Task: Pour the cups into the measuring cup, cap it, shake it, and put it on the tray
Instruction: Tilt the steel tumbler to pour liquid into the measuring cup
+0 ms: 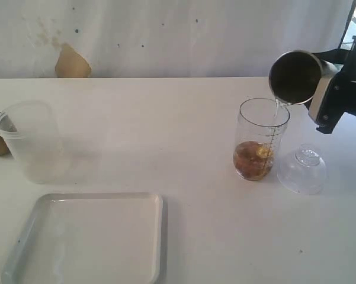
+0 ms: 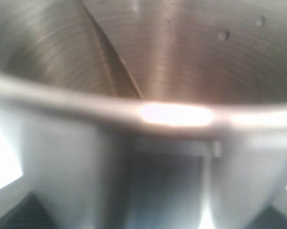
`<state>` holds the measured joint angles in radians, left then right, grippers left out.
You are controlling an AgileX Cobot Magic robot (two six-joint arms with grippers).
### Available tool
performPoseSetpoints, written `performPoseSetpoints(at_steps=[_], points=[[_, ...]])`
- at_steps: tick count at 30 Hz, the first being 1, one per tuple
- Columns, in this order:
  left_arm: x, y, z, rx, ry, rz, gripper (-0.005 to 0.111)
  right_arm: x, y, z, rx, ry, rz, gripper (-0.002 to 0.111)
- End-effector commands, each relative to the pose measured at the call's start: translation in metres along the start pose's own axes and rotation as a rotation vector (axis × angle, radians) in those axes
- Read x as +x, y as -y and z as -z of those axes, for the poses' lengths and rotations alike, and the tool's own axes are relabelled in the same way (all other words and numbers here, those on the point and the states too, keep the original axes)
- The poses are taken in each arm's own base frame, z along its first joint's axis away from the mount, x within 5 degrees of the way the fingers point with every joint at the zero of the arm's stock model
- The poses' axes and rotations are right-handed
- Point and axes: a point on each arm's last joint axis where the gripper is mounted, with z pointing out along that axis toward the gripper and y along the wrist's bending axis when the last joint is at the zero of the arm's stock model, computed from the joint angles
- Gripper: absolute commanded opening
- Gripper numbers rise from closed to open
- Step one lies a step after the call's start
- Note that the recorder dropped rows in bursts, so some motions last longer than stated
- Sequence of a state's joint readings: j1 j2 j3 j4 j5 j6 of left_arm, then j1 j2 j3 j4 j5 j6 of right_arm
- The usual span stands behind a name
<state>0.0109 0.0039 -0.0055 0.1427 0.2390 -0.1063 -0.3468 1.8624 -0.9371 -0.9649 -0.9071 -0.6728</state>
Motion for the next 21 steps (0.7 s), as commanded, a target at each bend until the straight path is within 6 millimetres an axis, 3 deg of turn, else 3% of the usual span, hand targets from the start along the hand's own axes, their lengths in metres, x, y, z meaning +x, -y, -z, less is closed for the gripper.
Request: performPoseSetpoints(at_steps=[1, 21], points=[[0.0015, -0.0002, -0.0001, -0.005, 0.000, -0.003, 0.000, -0.0025, 0.0123, 0.0017, 0.063, 0.015, 0.006, 0.000], [0.0015, -0.0002, -0.0001, -0.005, 0.000, -0.003, 0.000, -0.0019, 0.0118, 0.0017, 0.058, 0.007, 0.056, 0.000]])
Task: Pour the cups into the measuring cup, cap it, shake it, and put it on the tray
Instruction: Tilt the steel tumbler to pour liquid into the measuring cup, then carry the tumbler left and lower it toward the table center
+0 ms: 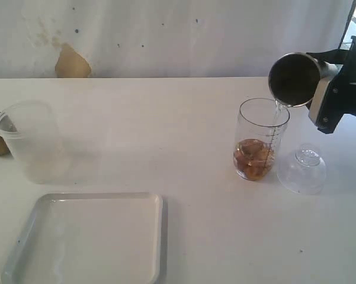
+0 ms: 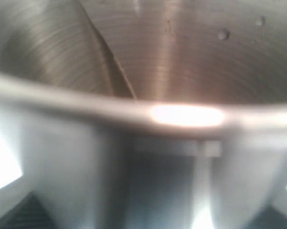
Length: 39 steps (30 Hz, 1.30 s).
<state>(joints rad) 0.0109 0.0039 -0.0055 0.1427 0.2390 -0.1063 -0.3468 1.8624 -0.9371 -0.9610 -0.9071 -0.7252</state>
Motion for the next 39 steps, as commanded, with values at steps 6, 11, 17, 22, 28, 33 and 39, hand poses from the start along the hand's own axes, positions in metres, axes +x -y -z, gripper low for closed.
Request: performPoseSetpoints(at_steps=[6, 11, 17, 22, 28, 33, 39], points=[[0.0015, -0.0002, -0.0001, -0.005, 0.000, -0.003, 0.000, -0.0027, 0.0115, 0.0009, 0.055, 0.011, 0.030, 0.000], [0.0015, -0.0002, -0.0001, -0.005, 0.000, -0.003, 0.000, -0.0092, 0.0110, -0.0033, 0.057, 0.025, 0.061, 0.000], [0.0015, -0.0002, -0.0001, -0.005, 0.000, -0.003, 0.000, -0.0109, 0.0153, -0.0065, 0.089, 0.012, 0.030, 0.000], [0.0015, -0.0002, -0.0001, -0.005, 0.000, -0.003, 0.000, -0.0098, 0.0143, -0.0066, 0.078, 0.000, 0.029, 0.000], [0.0015, -0.0002, -0.0001, -0.005, 0.000, -0.003, 0.000, -0.0096, 0.0145, -0.0066, 0.080, 0.000, -0.031, 0.000], [0.0015, -0.0002, -0.0001, -0.005, 0.000, -0.003, 0.000, -0.0098, 0.0148, -0.0066, 0.082, 0.015, -0.333, 0.000], [0.0015, -0.0002, -0.0001, -0.005, 0.000, -0.003, 0.000, -0.0069, 0.0189, -0.0066, 0.123, 0.029, -0.931, 0.000]])
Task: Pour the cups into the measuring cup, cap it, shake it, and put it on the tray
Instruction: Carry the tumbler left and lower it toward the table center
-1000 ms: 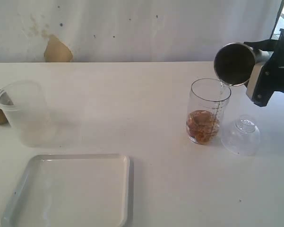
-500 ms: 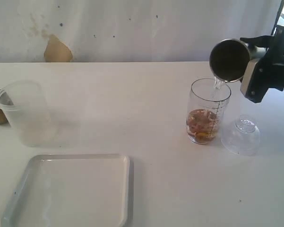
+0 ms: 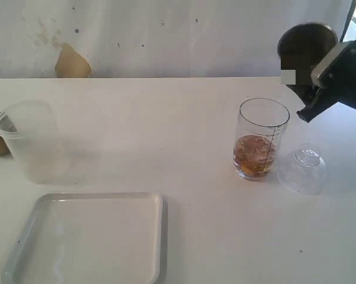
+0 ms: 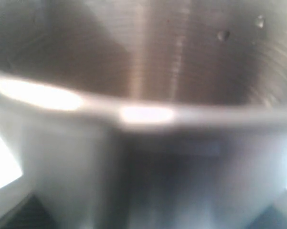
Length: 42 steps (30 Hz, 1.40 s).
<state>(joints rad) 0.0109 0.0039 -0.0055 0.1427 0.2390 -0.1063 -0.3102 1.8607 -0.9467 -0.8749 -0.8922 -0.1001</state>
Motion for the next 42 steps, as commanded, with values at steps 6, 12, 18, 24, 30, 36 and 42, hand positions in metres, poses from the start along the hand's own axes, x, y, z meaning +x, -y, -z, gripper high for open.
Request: performPoseSetpoints(at_steps=[6, 12, 18, 24, 30, 36, 42], points=[[0.002, 0.000, 0.000, -0.005, 0.000, -0.003, 0.000, -0.045, 0.035, 0.006, 0.066, 0.185, -0.645, 0.000], [0.002, 0.000, 0.000, -0.005, 0.000, -0.003, 0.000, -0.086, 0.036, 0.006, -0.035, 0.209, -0.700, 0.000], [0.002, 0.000, 0.000, -0.005, 0.000, -0.003, 0.000, -0.129, 0.000, -0.012, -0.166, 0.206, -0.720, 0.000], [0.002, 0.000, 0.000, -0.005, 0.000, -0.003, 0.000, -0.167, -0.060, -0.030, -0.320, 0.168, -0.689, 0.000], [0.002, 0.000, 0.000, -0.005, 0.000, -0.003, 0.000, -0.200, -0.110, -0.033, -0.436, 0.152, -0.609, 0.000], [0.002, 0.000, 0.000, -0.005, 0.000, -0.003, 0.000, -0.207, -0.159, -0.042, -0.563, 0.123, -0.600, 0.000], [0.002, 0.000, 0.000, -0.005, 0.000, -0.003, 0.000, -0.190, -0.195, -0.055, -0.663, 0.115, -0.594, 0.000]])
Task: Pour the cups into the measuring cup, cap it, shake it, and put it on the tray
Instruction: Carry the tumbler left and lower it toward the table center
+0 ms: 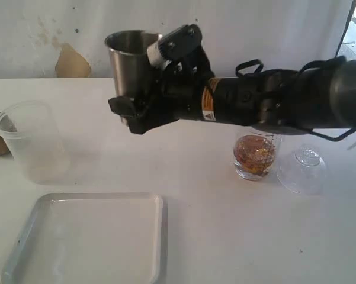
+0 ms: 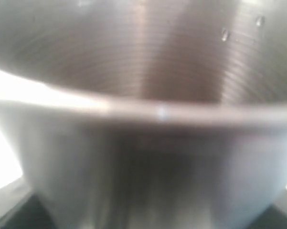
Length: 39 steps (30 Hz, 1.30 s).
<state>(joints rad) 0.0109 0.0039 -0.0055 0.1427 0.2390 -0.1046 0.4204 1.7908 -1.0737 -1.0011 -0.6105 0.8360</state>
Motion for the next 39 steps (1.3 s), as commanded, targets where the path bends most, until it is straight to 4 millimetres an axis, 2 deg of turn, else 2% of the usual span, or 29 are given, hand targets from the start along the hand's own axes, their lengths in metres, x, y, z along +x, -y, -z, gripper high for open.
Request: performPoseSetpoints(at_steps=[1, 6, 9, 13, 19, 25, 30, 39], points=[[0.002, 0.000, 0.000, -0.005, 0.000, -0.001, 0.000, 0.012, -0.006, -0.017, -0.065, 0.034, -0.011, 0.000], [0.002, 0.000, 0.000, -0.005, 0.000, -0.001, 0.000, 0.037, -0.004, -0.040, -0.047, 0.001, 0.033, 0.000], [0.002, 0.000, 0.000, -0.005, 0.000, -0.001, 0.000, 0.048, -0.007, -0.051, -0.081, 0.039, 0.085, 0.000], [0.002, 0.000, 0.000, -0.005, 0.000, -0.001, 0.000, 0.061, -0.005, -0.065, -0.066, 0.086, 0.045, 0.000], [0.002, 0.000, 0.000, -0.005, 0.000, -0.001, 0.000, 0.082, 0.001, -0.081, -0.046, 0.064, 0.091, 0.000], [0.002, 0.000, 0.000, -0.005, 0.000, -0.001, 0.000, 0.105, 0.004, -0.089, -0.037, 0.022, 0.083, 0.000], [0.002, 0.000, 0.000, -0.005, 0.000, -0.001, 0.000, 0.124, 0.007, -0.094, -0.026, 0.002, 0.185, 0.000], [0.002, 0.000, 0.000, -0.005, 0.000, -0.001, 0.000, 0.124, 0.008, -0.095, -0.008, 0.077, 0.148, 0.000]])
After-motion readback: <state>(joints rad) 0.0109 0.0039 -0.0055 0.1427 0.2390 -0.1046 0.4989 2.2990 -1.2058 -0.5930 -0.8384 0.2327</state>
